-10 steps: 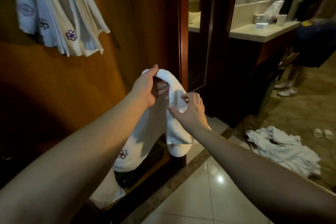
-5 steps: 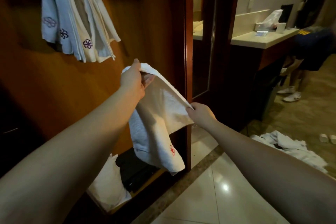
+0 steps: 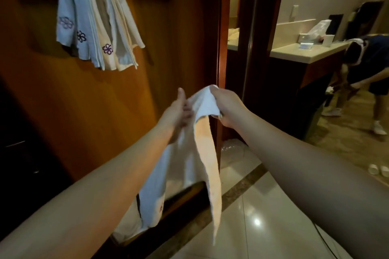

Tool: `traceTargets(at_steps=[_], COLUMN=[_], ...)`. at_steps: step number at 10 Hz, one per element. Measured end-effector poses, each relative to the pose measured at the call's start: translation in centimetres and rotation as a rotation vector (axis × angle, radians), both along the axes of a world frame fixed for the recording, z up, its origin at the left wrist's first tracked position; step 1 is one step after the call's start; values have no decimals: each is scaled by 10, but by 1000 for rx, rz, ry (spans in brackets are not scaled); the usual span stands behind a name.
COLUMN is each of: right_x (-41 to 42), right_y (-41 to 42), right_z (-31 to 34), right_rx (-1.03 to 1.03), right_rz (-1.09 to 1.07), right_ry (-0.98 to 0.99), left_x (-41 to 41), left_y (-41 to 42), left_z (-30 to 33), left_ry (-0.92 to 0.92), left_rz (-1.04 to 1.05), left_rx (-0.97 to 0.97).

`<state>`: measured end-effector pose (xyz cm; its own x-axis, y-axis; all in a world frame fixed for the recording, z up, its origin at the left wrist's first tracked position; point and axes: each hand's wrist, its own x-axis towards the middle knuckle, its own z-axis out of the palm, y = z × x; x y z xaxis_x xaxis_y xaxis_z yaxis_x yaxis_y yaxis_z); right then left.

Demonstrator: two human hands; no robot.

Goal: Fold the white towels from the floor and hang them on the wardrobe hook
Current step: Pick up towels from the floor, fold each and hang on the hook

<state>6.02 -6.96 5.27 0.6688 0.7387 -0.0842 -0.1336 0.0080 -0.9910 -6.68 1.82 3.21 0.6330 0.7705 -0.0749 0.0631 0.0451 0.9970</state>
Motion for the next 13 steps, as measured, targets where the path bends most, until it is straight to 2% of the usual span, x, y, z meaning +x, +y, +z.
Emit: traceTargets(at_steps=[1, 2, 3, 4, 5, 6, 7, 8, 9, 10, 11, 12, 13], right_x=[-9, -15, -5, 8, 18, 30, 46, 56, 74, 80, 85, 92, 92], right_y=[11, 13, 11, 9, 5, -4, -18, -31, -39, -47, -45, -41, -44], right_z=[0, 2, 10, 29, 34, 32, 33, 33, 36, 27, 18, 14, 6], right_rx=[-52, -67, 31, -209, -108, -155, -76, -348, -369, -515, -371, 127, 219], right_rz=[-4, -62, -120, -152, -318, -402, -456, -435, -401, -464, -432, -349, -263], right_ry=[32, 86, 115, -65, -24, -217, -45, -337, -363, -576, -508, 42, 172], left_x=[-8, -15, -29, -46, -53, -61, -77, -93, -101, -111, -117, -122, -136], left_y=[-30, -40, -30, -16, -6, 11, 40, 64, 79, 91, 98, 104, 114], left_z=[-23, -43, -52, -63, -85, -101, -105, -97, -78, -58, -42, -27, -17], left_ry=[174, 201, 308, 490, 715, 815, 880, 876, 751, 489, 120, -131, -284], left_rz=[-157, -89, -42, -194, -223, -195, -100, 14, 162, 300, 405, 391, 271], left_rx=[340, 374, 249, 181, 291, 389, 533, 635, 693, 611, 364, 145, 48])
